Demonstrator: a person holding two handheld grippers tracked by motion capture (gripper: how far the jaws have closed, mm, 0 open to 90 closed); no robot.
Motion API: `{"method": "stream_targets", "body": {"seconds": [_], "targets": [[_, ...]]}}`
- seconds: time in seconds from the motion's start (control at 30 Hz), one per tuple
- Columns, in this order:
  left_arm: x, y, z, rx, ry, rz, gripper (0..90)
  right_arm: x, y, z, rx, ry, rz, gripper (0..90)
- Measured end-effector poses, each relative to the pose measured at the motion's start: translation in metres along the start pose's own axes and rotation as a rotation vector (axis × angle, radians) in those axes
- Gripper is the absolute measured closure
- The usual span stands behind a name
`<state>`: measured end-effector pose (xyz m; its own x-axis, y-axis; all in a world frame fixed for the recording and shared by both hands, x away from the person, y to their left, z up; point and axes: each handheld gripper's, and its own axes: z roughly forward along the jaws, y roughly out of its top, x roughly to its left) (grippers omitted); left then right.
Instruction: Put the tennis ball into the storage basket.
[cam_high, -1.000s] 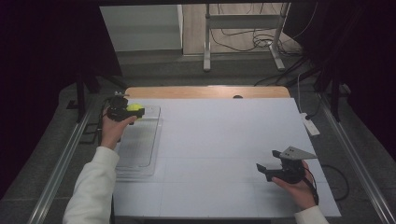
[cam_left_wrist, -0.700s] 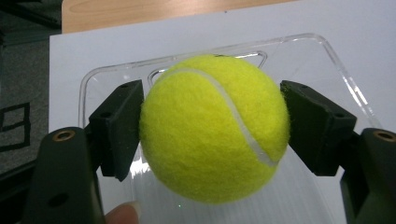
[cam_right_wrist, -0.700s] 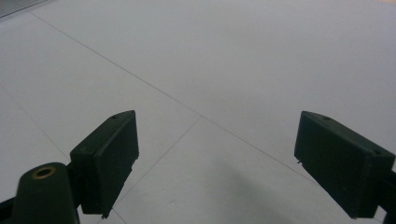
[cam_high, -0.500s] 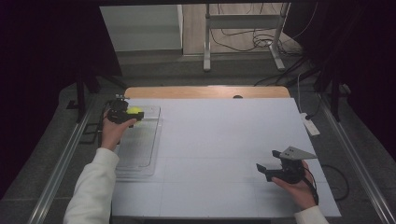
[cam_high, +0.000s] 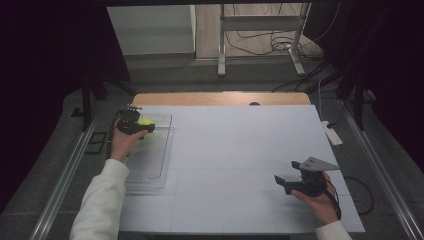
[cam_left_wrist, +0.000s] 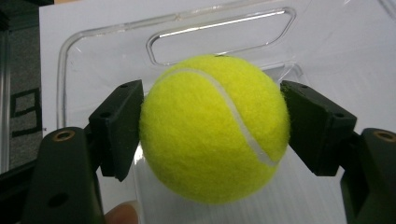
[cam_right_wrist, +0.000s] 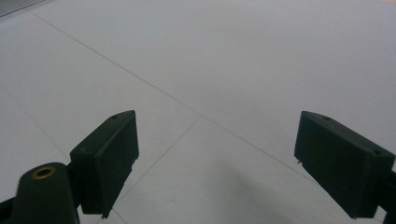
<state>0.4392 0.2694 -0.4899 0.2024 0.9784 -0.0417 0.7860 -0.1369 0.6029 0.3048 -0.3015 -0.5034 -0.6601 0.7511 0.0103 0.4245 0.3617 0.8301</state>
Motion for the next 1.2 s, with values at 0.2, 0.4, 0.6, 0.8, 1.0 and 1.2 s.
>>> {"method": "stream_targets", "body": {"seconds": [0.2, 0.4, 0.6, 0.8, 1.0, 1.2], "targets": [[-0.003, -0.001, 0.007, 0.032, 0.016, 0.025, 26.3, 0.000, 0.000, 0.000, 0.002, -0.001, 0.000, 14.3], [-0.005, -0.001, 0.010, 0.042, 0.023, 0.031, 26.2, 0.000, 0.000, 0.000, 0.002, 0.001, 0.000, 14.3], [-0.004, -0.002, 0.014, 0.066, 0.030, 0.042, 26.0, 0.000, 0.000, 0.000, 0.006, 0.000, 0.000, 14.3], [-0.005, -0.003, 0.015, 0.074, 0.029, 0.044, 25.8, 0.000, 0.000, 0.001, 0.004, 0.001, 0.000, 14.3], [-0.005, -0.003, 0.016, 0.072, 0.029, 0.042, 25.1, 0.000, 0.000, 0.001, 0.004, 0.001, -0.001, 14.3], [-0.005, -0.002, 0.010, 0.028, 0.004, 0.024, 15.9, 0.000, 0.000, 0.001, 0.005, 0.002, 0.000, 14.3]]}}
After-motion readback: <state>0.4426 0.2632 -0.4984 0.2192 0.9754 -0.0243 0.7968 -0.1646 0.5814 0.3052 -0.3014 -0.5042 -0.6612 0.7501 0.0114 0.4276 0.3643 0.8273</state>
